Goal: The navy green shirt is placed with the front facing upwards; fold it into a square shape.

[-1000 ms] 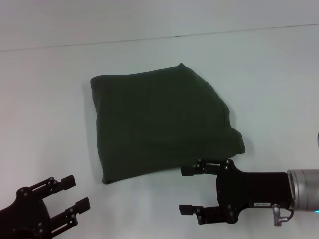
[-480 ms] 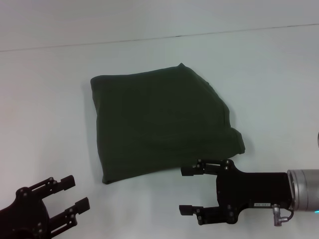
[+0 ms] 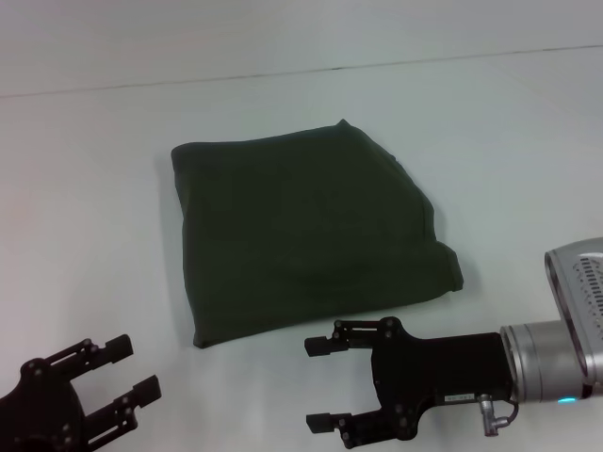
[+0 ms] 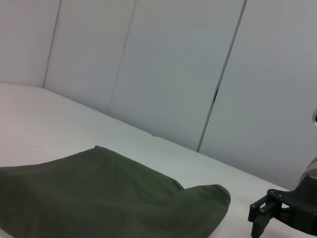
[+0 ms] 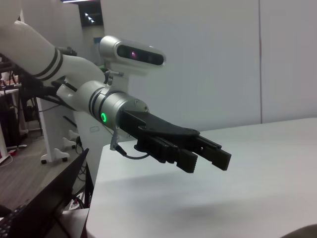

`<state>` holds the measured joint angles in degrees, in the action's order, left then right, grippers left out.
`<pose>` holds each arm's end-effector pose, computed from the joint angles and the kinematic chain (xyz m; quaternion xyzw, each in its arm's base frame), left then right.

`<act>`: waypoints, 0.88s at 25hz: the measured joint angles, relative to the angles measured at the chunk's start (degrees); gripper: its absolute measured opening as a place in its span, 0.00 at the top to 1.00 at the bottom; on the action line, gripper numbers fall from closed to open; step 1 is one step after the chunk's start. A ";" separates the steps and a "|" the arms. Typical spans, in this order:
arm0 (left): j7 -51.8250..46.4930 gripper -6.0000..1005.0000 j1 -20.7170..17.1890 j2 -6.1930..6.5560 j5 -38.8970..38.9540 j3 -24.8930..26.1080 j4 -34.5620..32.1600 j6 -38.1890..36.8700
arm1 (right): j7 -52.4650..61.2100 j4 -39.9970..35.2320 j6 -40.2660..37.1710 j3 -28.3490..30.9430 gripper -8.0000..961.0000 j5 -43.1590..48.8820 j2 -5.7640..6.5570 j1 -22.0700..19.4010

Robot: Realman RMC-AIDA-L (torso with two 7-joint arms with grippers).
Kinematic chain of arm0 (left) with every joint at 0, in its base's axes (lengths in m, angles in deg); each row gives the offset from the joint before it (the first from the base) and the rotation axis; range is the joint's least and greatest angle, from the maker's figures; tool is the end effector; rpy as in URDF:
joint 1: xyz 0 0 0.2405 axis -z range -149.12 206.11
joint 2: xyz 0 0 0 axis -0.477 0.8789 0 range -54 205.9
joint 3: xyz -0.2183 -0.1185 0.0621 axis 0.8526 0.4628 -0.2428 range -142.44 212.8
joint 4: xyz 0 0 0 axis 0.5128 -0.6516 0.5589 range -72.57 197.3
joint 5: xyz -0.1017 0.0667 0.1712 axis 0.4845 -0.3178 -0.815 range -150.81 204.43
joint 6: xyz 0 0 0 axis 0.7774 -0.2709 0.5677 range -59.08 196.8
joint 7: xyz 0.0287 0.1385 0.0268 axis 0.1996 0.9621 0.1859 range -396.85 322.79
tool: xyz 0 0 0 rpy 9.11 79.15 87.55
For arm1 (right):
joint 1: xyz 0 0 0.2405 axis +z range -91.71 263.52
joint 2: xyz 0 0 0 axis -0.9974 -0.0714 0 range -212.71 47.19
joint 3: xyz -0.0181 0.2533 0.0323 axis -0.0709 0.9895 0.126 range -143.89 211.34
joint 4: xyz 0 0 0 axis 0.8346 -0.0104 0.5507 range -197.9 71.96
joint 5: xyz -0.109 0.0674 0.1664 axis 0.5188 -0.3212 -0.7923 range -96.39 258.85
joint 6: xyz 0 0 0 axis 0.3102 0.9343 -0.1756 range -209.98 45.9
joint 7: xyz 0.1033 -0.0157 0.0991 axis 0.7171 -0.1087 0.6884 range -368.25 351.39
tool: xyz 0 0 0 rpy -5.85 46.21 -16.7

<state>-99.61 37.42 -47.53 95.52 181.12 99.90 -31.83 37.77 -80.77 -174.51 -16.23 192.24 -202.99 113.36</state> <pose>-0.3252 0.2019 -0.0108 -0.9009 -0.2418 -0.3153 0.1748 0.2705 0.2493 -0.0756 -0.9590 0.0669 0.2734 0.0334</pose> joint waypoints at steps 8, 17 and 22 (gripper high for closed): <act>0.10 0.37 0.03 -0.07 0.01 0.52 0.00 -0.04 | -0.03 0.07 0.36 -0.23 0.15 -0.57 0.01 0.26; 0.16 0.37 -0.01 -0.16 0.02 0.53 0.00 -0.11 | -0.06 0.14 0.06 -0.41 0.15 -0.49 -0.09 0.49; 0.20 0.37 0.01 -0.18 0.02 0.50 0.00 -0.09 | -0.73 0.52 0.00 -0.14 0.15 -1.30 -0.09 0.49</act>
<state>-99.41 37.43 -47.71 95.54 181.62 99.90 -31.92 37.04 -80.25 -174.52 -16.37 190.93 -203.08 113.85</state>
